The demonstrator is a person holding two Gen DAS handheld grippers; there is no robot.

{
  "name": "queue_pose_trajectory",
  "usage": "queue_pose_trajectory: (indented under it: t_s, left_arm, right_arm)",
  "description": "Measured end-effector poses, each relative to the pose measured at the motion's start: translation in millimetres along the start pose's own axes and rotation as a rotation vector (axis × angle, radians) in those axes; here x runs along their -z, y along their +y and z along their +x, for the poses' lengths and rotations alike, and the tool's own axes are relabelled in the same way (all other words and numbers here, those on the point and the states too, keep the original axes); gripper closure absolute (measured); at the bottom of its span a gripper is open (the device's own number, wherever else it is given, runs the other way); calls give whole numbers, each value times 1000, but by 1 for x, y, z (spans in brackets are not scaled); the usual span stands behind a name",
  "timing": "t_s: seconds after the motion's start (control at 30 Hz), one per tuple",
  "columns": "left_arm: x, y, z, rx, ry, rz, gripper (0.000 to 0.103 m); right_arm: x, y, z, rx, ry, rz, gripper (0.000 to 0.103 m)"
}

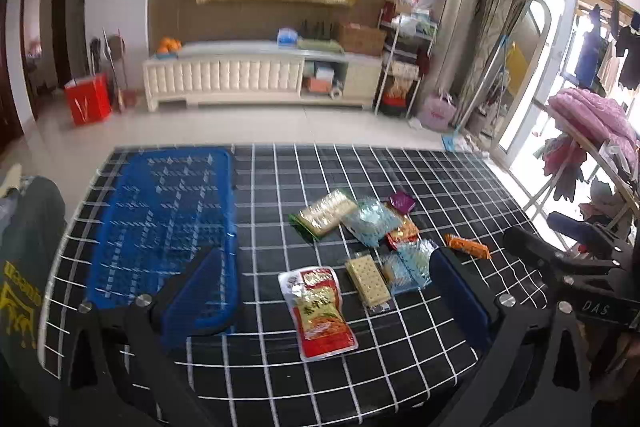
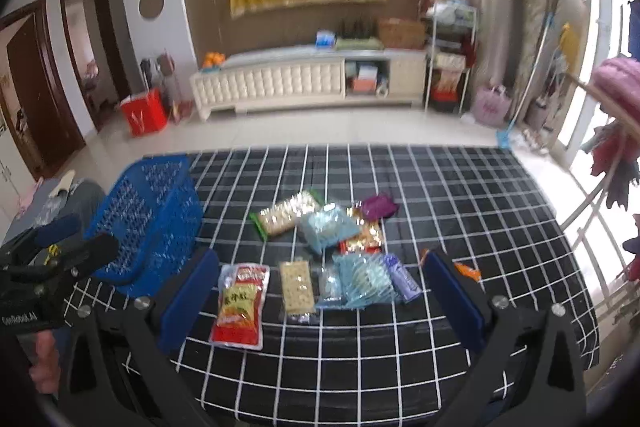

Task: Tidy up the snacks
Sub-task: 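Move both tools down toward the pile of snack packets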

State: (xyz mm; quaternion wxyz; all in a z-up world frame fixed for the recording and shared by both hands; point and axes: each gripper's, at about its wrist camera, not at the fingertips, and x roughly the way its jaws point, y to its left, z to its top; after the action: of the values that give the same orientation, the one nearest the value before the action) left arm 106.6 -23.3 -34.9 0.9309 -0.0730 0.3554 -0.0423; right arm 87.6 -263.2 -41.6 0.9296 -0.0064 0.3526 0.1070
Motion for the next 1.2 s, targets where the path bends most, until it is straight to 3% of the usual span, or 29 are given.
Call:
queue_pose_trajectory:
  t_s: [0.47, 0.63, 0.8, 1.0, 1.07, 1.2]
  left_arm:
    - [1, -11, 105, -16, 175, 56, 0]
    - [3, -14, 128, -4, 217, 70, 0]
    - [5, -15, 146, 3, 247, 82, 0]
    - [7, -15, 160, 17, 275, 83, 0]
    - [6, -17, 160, 19, 276, 90, 0]
    - [6, -18, 162, 19, 286, 112, 0]
  right_arm:
    - [1, -52, 107, -44, 250, 74, 3]
    - [8, -74, 142, -81, 352, 124, 12]
    - [22, -77, 169, -125, 451, 110, 12]
    - [31, -77, 199, -134, 508, 78, 12]
    - [32, -78, 204, -133, 516, 50, 22]
    - [34, -82, 211, -134, 539, 64, 30]
